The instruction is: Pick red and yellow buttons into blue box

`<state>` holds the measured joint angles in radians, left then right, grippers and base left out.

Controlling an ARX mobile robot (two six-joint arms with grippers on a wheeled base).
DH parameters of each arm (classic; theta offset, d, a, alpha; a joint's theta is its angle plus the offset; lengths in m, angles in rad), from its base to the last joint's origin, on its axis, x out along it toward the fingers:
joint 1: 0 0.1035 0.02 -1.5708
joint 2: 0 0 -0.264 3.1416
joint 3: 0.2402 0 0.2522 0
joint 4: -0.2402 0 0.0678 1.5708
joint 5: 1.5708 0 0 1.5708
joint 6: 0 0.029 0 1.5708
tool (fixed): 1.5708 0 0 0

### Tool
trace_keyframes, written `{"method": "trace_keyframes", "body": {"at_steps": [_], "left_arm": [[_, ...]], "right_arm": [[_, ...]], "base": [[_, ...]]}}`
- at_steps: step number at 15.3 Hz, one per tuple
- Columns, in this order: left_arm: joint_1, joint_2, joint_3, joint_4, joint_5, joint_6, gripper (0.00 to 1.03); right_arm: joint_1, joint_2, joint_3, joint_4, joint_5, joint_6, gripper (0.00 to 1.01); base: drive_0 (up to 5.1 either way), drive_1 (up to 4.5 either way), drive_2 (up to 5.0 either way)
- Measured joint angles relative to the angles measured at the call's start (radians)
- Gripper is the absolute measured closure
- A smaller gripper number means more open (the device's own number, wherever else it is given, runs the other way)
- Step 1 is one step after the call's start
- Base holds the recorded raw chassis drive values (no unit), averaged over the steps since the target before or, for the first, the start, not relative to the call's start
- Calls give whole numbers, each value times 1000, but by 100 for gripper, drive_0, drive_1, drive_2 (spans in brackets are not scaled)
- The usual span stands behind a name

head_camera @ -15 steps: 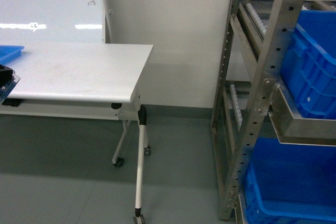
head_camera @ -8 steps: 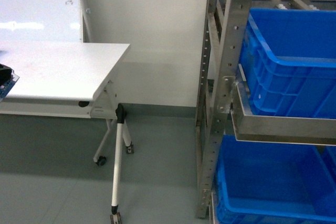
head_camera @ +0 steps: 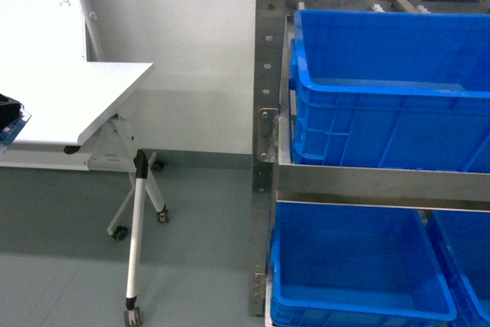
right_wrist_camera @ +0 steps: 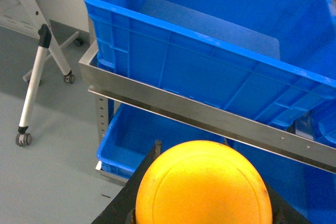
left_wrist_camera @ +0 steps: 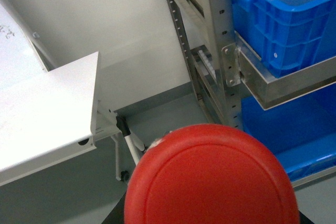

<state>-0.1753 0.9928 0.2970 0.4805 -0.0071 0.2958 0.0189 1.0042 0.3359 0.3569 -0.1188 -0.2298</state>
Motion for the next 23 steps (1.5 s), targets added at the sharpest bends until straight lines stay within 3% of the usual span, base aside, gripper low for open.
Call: {"method": "trace_keyframes", "body": {"at_steps": [23], "left_arm": [[0, 0, 0, 0, 1, 0, 79]], "right_arm": [[0, 0, 0, -1, 0, 0, 72]], "base": [[431, -159, -245]]}}
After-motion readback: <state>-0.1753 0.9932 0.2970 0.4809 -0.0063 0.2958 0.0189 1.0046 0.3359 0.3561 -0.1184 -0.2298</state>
